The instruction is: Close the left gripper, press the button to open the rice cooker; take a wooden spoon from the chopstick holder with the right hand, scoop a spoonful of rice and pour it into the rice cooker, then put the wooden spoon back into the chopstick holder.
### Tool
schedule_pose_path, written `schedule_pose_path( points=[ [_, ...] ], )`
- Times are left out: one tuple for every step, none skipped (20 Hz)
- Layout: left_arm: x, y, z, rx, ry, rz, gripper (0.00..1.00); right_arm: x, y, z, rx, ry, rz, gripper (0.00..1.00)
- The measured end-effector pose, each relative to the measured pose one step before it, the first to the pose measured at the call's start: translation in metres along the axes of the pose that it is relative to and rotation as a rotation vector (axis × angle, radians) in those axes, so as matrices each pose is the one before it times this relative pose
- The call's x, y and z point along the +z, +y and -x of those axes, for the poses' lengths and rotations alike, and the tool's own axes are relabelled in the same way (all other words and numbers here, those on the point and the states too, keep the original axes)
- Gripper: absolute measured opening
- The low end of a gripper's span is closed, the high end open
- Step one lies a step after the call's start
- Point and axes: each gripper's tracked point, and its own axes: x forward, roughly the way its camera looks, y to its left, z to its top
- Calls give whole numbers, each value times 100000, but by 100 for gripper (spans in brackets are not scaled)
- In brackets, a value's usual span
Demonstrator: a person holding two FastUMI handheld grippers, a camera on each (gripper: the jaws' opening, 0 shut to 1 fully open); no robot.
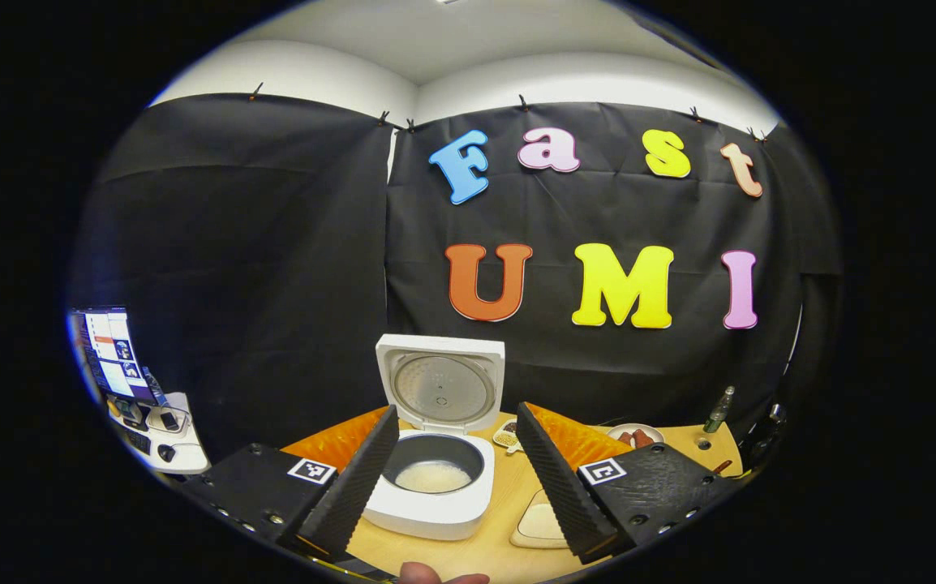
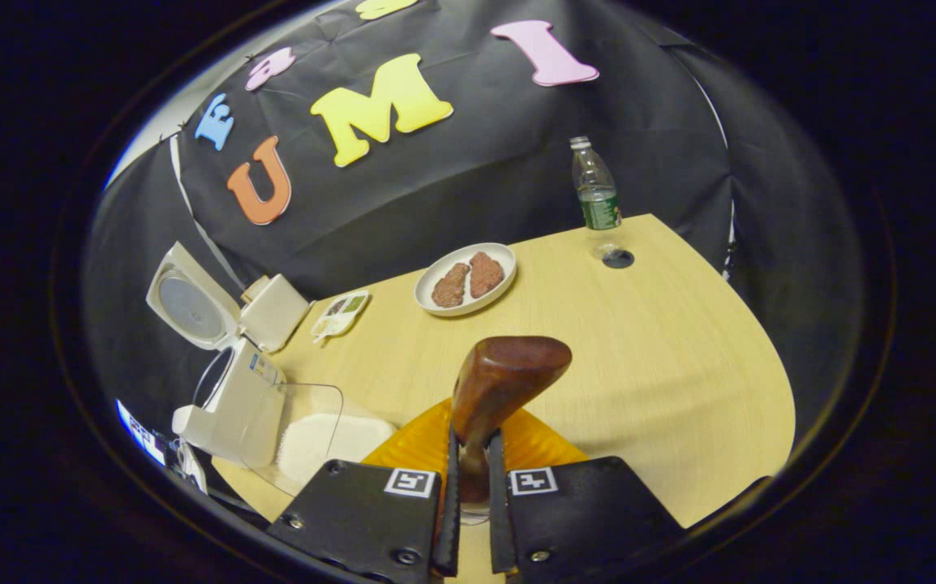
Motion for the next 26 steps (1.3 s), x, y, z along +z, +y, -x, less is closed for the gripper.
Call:
schedule_pose_path(
  points=[
    [-257, 582, 18, 198, -260, -826, 93, 146, 105, 340, -1832, -490, -775, 19],
    [-360, 798, 83, -125, -211, -618, 93, 268, 265, 421, -1662, -596, -499, 18],
    [-416, 588, 36, -505, 151, -608, 94, 337, 350, 521, -2000, -747, -169, 17],
    [-414, 797, 88, -328, 381, -457, 94, 558, 263, 643, -2138, -1771, 216, 16],
    [-201, 833, 52, -730, -110, -262, 94, 838, 451, 795, -2466, -2398, 808, 15],
    [-154, 749, 206, -1026, -332, 117, 94, 906, 393, 668, -2612, -2616, 753, 15],
    [-272, 606, 31, -1269, -108, 436, 94, 894, 329, 646, -2636, -2631, 963, 14],
    [-274, 659, 40, -1568, 58, 535, 94, 874, 520, 789, -2227, -2549, 1214, 14],
    [-461, 642, 37, -1443, 172, 352, 94, 654, 820, 849, -1205, -1773, 1273, 14],
    [-385, 606, 106, -1513, 89, 494, 94, 498, 1212, 764, 323, -1199, 1126, 14],
    [-339, 375, 155, -2187, 239, 995, 94, 412, 1845, 696, 1027, -749, 920, 14],
    [-420, 402, 61, -1441, 165, 271, 94, 324, 2020, 515, 1619, -583, 1231, 14],
    [-414, 789, 68, -580, 418, -203, 93, 233, 2219, 485, 1941, -914, 1633, 14],
    [-218, 794, 243, -122, -63, -443, 94, 152, 2061, 220, 2023, -1085, 2293, 14],
    [-167, 885, 108, 85, -23, -307, 94, 53, 1911, -101, 1691, -880, 2677, 14],
    [-123, 798, 146, -52, 402, 305, 94, -304, 1775, -421, 1298, -359, 2583, 14],
    [-21, 792, 347, 183, 221, 605, 94, -614, 1568, -564, 1258, 830, 1406, 14],
    [-59, 932, 243, 655, 423, 715, 94, -737, 1491, -706, 1673, 526, 1543, 14],
    [-4, 937, 179, 637, 79, 569, 94, -752, 1394, -850, 968, 46, 2834, 14],
    [27, 860, 173, 787, 311, 419, 94, -1037, 757, -974, -438, 493, 3540, 14],
    [-47, 726, -139, 766, 507, -45, 94, -1030, 504, -1060, -1112, 498, 3294, 14],
    [-244, 755, 49, 1030, 852, -365, 94, -1129, 220, -1004, -1287, 863, 2464, 14],
    [-242, 634, 17, 1045, 563, -760, 94, -990, 59, -710, -1263, 949, 1589, 14],
    [-122, 509, -9, 925, 420, -773, 94, -701, 74, -670, -1050, 38, 1853, 14],
    [-12, 426, -96, 576, 404, -574, 94, -536, -190, -512, -1920, -285, 2876, 14],
    [-131, 127, -44, 52, 234, -185, 94, -318, -330, -275, -2477, -791, 3884, 14]
  ],
)
